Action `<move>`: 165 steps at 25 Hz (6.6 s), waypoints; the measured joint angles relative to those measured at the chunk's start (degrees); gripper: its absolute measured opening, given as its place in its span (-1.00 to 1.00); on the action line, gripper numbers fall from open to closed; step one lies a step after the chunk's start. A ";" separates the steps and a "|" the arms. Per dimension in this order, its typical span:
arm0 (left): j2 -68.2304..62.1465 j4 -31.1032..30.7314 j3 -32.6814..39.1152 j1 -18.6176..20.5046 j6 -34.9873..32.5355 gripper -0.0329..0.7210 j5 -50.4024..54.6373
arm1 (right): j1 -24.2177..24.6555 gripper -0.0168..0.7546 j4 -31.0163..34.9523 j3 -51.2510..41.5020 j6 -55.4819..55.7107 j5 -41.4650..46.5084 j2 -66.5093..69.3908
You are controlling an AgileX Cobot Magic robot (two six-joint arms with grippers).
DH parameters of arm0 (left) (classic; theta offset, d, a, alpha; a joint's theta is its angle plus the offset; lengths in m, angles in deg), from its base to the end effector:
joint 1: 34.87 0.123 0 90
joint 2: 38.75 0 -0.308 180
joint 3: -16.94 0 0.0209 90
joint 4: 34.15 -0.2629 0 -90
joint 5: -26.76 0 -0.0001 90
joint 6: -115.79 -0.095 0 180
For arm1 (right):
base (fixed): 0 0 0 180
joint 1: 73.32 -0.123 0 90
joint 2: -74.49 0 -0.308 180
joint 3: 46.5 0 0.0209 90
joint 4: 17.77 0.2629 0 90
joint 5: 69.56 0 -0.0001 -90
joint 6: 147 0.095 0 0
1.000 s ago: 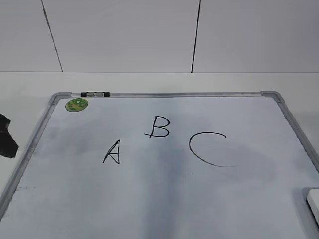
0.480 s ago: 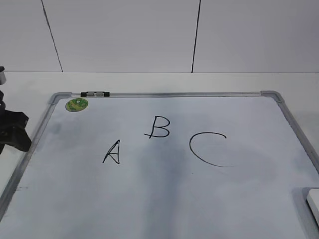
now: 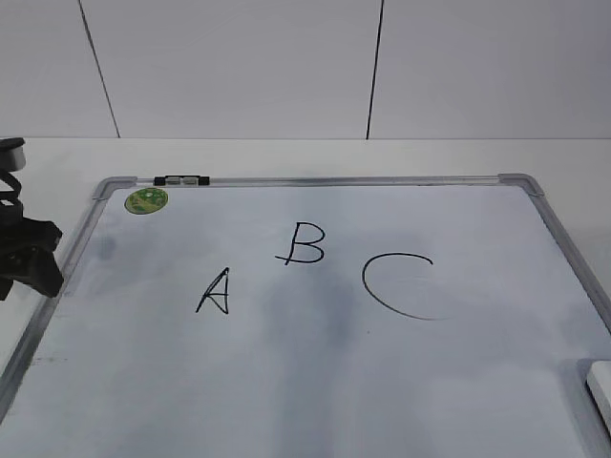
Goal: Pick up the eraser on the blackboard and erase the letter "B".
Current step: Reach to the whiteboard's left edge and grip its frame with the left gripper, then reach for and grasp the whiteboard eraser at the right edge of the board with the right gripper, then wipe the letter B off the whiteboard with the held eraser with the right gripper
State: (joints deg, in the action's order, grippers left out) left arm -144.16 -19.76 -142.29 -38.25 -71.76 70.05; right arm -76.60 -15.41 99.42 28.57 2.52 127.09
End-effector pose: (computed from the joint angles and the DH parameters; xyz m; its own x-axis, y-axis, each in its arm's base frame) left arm 0.3233 -0.0353 0.1898 -0.9819 0.0058 -0.1892 0.0400 0.9833 -0.1773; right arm 0.1081 0.0099 0.3153 -0.9239 -0.1176 -0.3641 -0.1313 0.9913 0.0130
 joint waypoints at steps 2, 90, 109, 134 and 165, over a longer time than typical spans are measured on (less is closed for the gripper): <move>0.00 -0.12 0.00 0.00 0.00 0.32 0.00 | 0.00 0.58 0.06 -1.68 0.12 -0.11 1.99; -5.21 2.62 -0.12 0.00 0.00 -0.32 -1.03 | 0.00 0.66 -0.82 -14.47 2.95 -18.91 3.66; -7.29 3.33 -1.40 0.00 0.00 -0.49 1.11 | 0.00 0.61 -0.82 -14.47 3.00 -18.28 3.66; -7.38 3.33 -1.40 0.22 0.10 -0.53 1.56 | 0.00 0.81 -0.73 -14.16 3.00 -20.05 12.70; -7.38 3.33 -1.49 0.22 0.10 -0.53 1.86 | 0.00 0.78 -0.51 -13.63 5.09 -28.62 28.87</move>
State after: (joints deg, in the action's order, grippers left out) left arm -151.54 -16.44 -143.78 -38.03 -71.66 71.91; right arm -76.60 -15.91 85.79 33.66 -26.10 155.96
